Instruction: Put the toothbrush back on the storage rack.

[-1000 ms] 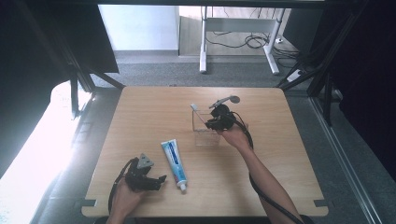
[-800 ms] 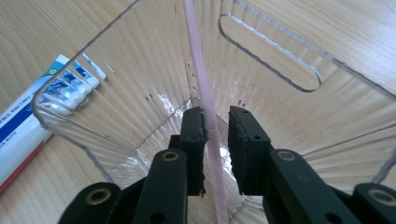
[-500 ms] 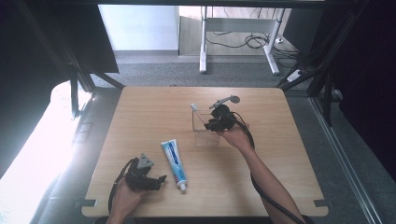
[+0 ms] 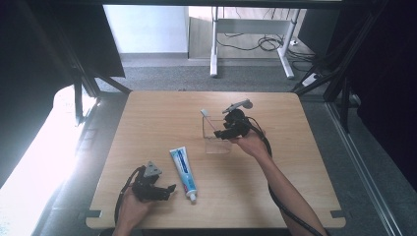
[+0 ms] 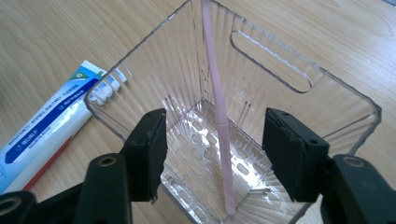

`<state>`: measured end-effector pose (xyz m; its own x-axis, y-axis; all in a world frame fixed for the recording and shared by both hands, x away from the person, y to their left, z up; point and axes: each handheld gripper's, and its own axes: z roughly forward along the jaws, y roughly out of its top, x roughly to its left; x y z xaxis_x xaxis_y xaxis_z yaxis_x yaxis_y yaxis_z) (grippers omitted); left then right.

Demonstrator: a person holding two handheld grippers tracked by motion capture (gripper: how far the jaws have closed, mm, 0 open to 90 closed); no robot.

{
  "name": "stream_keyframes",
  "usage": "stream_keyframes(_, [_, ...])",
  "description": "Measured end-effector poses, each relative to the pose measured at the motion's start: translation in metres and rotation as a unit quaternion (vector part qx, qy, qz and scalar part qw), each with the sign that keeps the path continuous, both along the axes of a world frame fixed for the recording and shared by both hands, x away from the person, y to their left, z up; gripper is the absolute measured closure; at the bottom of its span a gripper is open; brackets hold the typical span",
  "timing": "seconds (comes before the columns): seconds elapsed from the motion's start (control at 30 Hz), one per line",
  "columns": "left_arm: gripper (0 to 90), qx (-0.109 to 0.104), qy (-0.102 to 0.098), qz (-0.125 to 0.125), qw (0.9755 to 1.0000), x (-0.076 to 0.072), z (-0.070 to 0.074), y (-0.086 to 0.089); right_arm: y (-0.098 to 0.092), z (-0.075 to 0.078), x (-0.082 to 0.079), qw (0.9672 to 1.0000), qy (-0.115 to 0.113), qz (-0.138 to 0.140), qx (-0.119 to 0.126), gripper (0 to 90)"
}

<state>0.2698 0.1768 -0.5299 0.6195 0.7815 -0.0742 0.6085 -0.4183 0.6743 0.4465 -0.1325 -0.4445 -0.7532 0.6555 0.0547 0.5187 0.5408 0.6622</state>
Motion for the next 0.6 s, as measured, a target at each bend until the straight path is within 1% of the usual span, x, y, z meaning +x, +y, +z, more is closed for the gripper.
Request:
stream_keyframes(0.03, [13.8,-0.004,0.001,0.001,1.0,0.0,0.0,0.0,0.0,0.001,-0.001,1.0,0.001,-0.004,-0.001,38.1])
stream_keyframes(0.07, [13.9,-0.011,0.004,0.001,0.9999,0.0,0.0,0.0,-0.001,0.003,-0.003,1.0,-0.001,-0.001,0.002,36.5])
stream_keyframes(0.23, [13.9,-0.017,0.006,0.001,0.9998,0.001,0.001,0.0,-0.002,0.01,-0.007,1.0,-0.006,0.001,0.007,33.4])
stream_keyframes(0.6, [13.9,-0.018,0.003,0.002,0.9998,0.0,0.001,0.001,-0.001,0.016,-0.016,0.9999,-0.006,0.011,0.004,24.8])
